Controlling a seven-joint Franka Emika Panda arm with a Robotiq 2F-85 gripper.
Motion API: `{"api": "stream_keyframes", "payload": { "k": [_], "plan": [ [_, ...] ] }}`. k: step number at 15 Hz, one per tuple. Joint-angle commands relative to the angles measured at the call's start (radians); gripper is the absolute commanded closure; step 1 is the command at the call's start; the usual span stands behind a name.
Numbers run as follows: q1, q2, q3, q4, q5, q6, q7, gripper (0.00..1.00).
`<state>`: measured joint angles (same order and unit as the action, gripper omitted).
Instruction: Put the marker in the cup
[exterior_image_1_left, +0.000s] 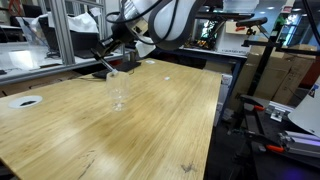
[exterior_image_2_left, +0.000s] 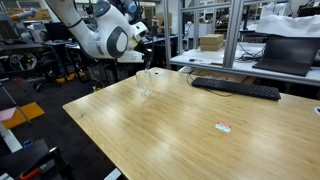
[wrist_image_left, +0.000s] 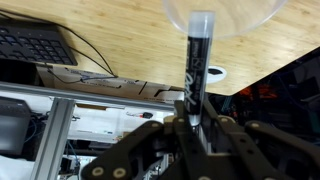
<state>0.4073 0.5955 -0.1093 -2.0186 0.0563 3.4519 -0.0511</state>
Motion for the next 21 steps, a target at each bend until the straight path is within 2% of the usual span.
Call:
{"api": "stream_keyframes", "payload": {
  "k": [1, 7, 8, 10, 16, 17, 21],
  "plan": [
    [0.040, -0.008, -0.027, -0.021, 0.035, 0.008, 0.014, 0.95],
    [0.086, -0.009, -0.046, -0.047, 0.068, 0.008, 0.027, 0.95],
    [0.096, -0.009, -0.053, -0.050, 0.076, 0.008, 0.031, 0.56],
    [0.116, -0.011, -0.070, -0.054, 0.091, 0.008, 0.038, 0.49],
    [0.179, -0.015, -0.124, -0.062, 0.120, 0.007, 0.047, 0.06],
    [0.186, -0.023, -0.131, -0.073, 0.115, 0.007, 0.041, 0.02],
    [0.258, -0.079, -0.223, -0.173, 0.134, 0.001, 0.015, 0.00]
  ]
}}
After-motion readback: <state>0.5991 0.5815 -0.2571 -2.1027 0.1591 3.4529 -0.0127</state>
